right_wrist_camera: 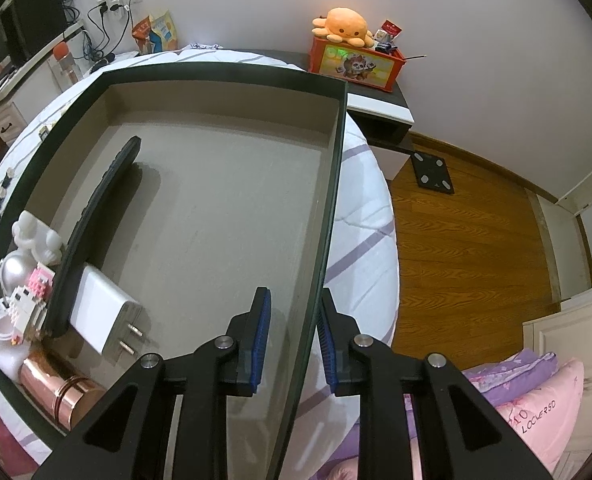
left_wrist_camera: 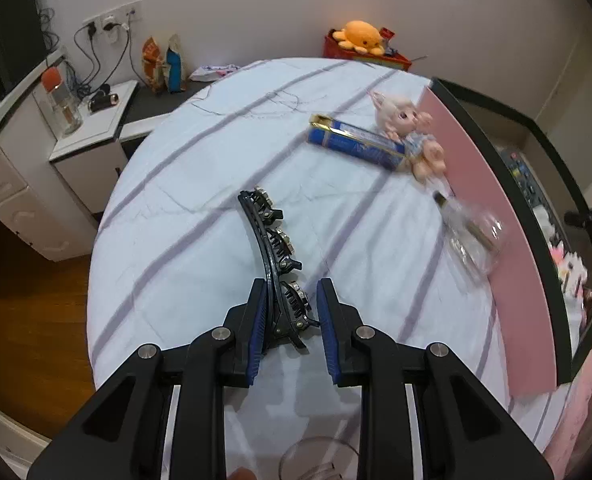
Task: Organize rigid objects
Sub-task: 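Lower the left gripper onto the black hair clip and close on it, then lift the hair clip with the left gripper into the pink box and release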
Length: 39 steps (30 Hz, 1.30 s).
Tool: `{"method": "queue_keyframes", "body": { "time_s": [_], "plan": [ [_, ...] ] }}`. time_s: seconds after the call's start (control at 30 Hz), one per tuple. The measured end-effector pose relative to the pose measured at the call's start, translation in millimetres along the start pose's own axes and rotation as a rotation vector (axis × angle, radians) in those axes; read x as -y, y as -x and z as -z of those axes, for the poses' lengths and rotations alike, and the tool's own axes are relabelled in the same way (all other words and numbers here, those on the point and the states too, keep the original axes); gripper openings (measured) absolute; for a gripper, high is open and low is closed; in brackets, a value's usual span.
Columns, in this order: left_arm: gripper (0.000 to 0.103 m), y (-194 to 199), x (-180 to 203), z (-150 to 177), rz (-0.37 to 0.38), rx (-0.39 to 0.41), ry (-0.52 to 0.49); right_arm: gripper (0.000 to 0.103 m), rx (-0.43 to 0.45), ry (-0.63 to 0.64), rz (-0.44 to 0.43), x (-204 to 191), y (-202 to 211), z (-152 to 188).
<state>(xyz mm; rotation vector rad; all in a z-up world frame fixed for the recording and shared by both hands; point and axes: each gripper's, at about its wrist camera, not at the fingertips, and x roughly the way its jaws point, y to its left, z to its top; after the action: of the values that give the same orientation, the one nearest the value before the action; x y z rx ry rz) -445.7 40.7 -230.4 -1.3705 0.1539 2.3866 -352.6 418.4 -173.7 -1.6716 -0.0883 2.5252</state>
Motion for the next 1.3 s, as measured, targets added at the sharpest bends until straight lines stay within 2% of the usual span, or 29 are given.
{"method": "queue_keyframes", "body": {
  "time_s": [0.2,0.27,0.47,0.93,1.03,1.23,1.3],
  "plan": [
    [0.025,4.0,9.7,5.7,-0.038,-0.003,-0.032,0.021,-0.002,0.005,-0.004,-2.4,6.9,7.3],
    [0.025,6.0,12.4,5.8,-0.028,-0.008,-0.04,0.014,-0.005,0.006,0.007,-1.4,8.8,9.4],
    [0.025,10.7,15.6,7.4,-0.018,-0.009,-0.044,0.01,-0.013,0.0,-0.016,-0.8,8.2,10.8],
    [0.025,34.4,23.9,13.0,0.026,0.026,-0.056,0.01,-0.02,0.005,-0.023,0.5,9.4,17.2],
    [0.025,40.3,27.0,12.6,0.059,0.038,-0.049,0.01,-0.021,0.005,-0.023,0.9,9.3,17.7],
    [0.025,53.0,39.8,9.4,0.061,0.062,-0.074,0.01,-0.023,0.013,-0.022,1.6,9.2,19.2],
    [0.026,48.7,41.2,11.5,0.028,0.041,-0.079,0.01,-0.023,0.011,-0.028,2.8,9.0,19.8]
  ]
}}
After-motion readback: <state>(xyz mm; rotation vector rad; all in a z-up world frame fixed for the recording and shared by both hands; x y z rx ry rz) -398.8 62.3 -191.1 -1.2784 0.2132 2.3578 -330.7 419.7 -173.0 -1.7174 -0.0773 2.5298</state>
